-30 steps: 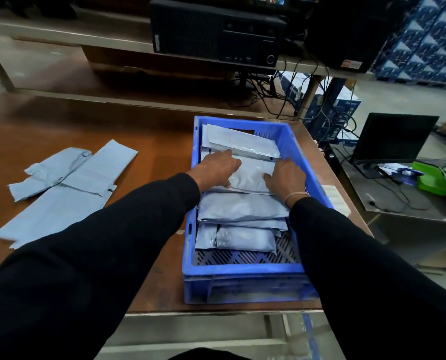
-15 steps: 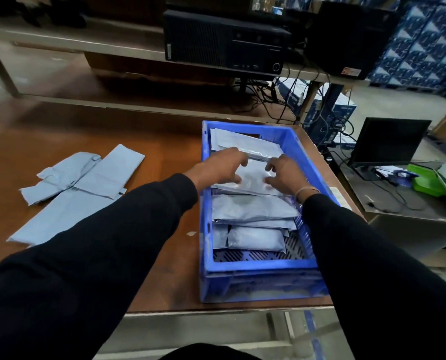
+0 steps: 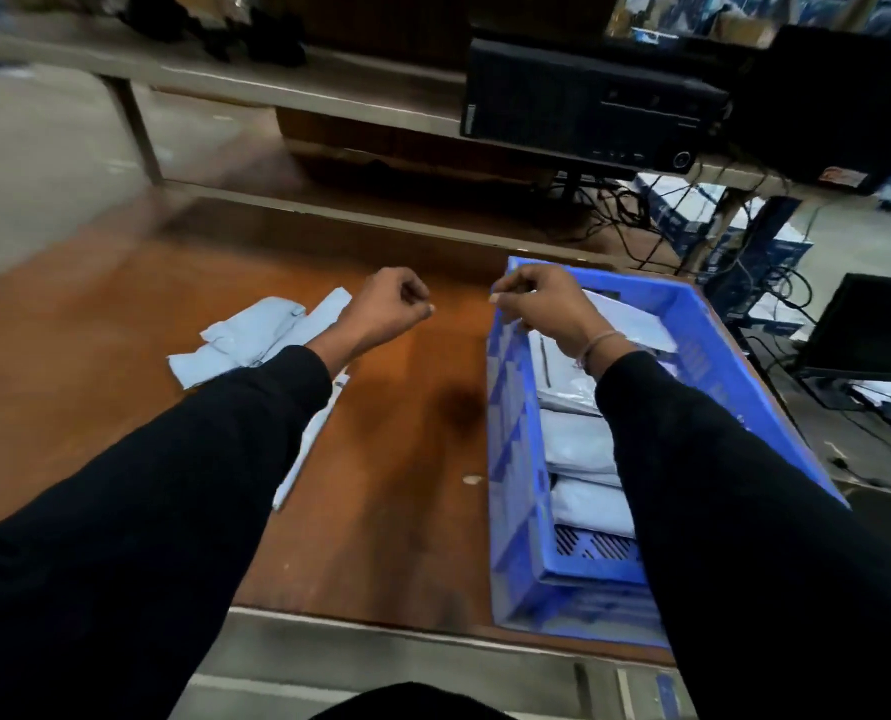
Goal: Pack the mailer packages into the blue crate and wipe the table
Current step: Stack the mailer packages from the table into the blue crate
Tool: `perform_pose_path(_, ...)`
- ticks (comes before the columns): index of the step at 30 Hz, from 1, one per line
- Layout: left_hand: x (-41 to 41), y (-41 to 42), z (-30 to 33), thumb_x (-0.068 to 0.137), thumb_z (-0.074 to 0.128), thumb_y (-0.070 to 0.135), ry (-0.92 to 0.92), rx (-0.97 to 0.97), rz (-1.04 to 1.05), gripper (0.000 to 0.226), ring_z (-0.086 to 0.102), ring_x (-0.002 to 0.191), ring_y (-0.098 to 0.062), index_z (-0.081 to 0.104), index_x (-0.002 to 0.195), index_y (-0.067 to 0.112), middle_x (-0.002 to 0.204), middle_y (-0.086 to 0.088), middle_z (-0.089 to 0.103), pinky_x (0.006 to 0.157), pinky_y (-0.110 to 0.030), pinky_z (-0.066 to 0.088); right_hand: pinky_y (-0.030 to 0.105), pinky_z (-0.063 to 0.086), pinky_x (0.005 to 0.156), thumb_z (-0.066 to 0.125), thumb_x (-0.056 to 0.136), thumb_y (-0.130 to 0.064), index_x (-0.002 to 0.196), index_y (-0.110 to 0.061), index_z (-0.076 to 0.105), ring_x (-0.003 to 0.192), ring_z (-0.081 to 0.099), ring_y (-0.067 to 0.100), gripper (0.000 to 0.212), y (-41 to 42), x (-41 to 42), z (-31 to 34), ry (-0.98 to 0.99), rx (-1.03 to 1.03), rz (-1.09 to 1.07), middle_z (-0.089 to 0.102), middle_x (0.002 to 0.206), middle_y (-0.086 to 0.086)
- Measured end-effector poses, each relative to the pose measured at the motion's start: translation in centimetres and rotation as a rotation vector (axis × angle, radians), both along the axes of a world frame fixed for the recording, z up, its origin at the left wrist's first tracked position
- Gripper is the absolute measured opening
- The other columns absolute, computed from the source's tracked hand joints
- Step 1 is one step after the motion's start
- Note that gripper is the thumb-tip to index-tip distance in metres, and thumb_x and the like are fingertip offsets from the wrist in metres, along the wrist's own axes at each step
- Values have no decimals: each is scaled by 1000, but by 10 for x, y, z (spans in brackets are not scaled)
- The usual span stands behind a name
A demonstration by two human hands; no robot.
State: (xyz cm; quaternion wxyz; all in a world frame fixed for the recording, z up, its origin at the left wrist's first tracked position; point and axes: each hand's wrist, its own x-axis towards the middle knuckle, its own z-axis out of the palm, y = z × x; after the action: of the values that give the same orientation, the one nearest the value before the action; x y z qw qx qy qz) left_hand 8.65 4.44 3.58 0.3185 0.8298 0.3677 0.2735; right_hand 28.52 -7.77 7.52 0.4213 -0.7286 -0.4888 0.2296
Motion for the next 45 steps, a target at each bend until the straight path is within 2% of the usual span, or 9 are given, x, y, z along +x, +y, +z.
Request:
perform_pose_path(11,-134,77,-57,89,74,18,87,-181,321,13,68,94,-24,70,102,18,105,-5,72,76,-35,57,24,40,53,65,93,-10,83,-10,56,60,55,19,14,90,-120,-53,160,-453,179,55,71,11)
perform_pose_path(19,-177,94,-75,90,70,10,46,-224,298,10,65,78,-19,69,97,17,93,-5,71,66,-29,53,21,38,42,77,82,-21,75,-11,66,51,51,12,16,151,-168,-129,300,-374,-108,59,64,0)
perform_pose_path(24,-192,99,-87,92,70,18,-3,-286,275,7,67,82,-20,68,96,23,99,-3,71,75,-38,59,16,36,31,80,53,-38,111,0,64,68,64,26,72,202,-150,-193,306,-380,-283,69,95,12)
perform_pose_path(26,-195,100,-89,93,68,18,-39,-316,265,7,66,78,-17,69,100,19,99,-4,71,70,-34,58,18,42,36,79,61,-35,111,-7,61,76,64,23,60,207,-153,-190,392,-397,-271,68,107,6)
perform_pose_path(29,-197,103,-90,94,69,18,-97,-358,268,10,66,75,-16,70,103,16,96,-2,70,68,-31,57,14,44,35,58,96,-17,87,-20,51,67,51,11,11,186,-173,-152,445,-404,-205,54,89,1)
perform_pose_path(33,-196,112,-89,92,69,17,-159,-410,272,8,70,82,-21,70,100,15,93,-5,71,76,-41,62,16,40,33,58,97,-3,72,-15,50,60,51,16,28,193,-161,-152,643,-361,-275,55,80,6)
perform_pose_path(37,-183,116,-78,95,66,16,-229,-456,282,9,73,90,-23,70,93,8,96,-11,75,86,-43,61,17,45,38,55,98,2,81,-12,59,67,59,19,22,186,-153,-136,915,-357,-240,62,81,5)
perform_pose_path(42,-159,119,-68,96,66,48,-214,-624,279,53,72,89,-22,70,101,-4,100,-11,76,91,-47,59,32,54,75,53,98,3,101,-12,64,84,69,21,18,171,-153,-115,981,-336,31,74,91,7)
perform_pose_path(45,-154,116,-66,93,73,36,-235,-669,251,39,71,98,-21,67,108,0,113,-6,73,81,-36,61,24,54,56,58,96,0,99,-13,63,71,66,16,15,163,-159,-108,833,-352,112,70,87,6)
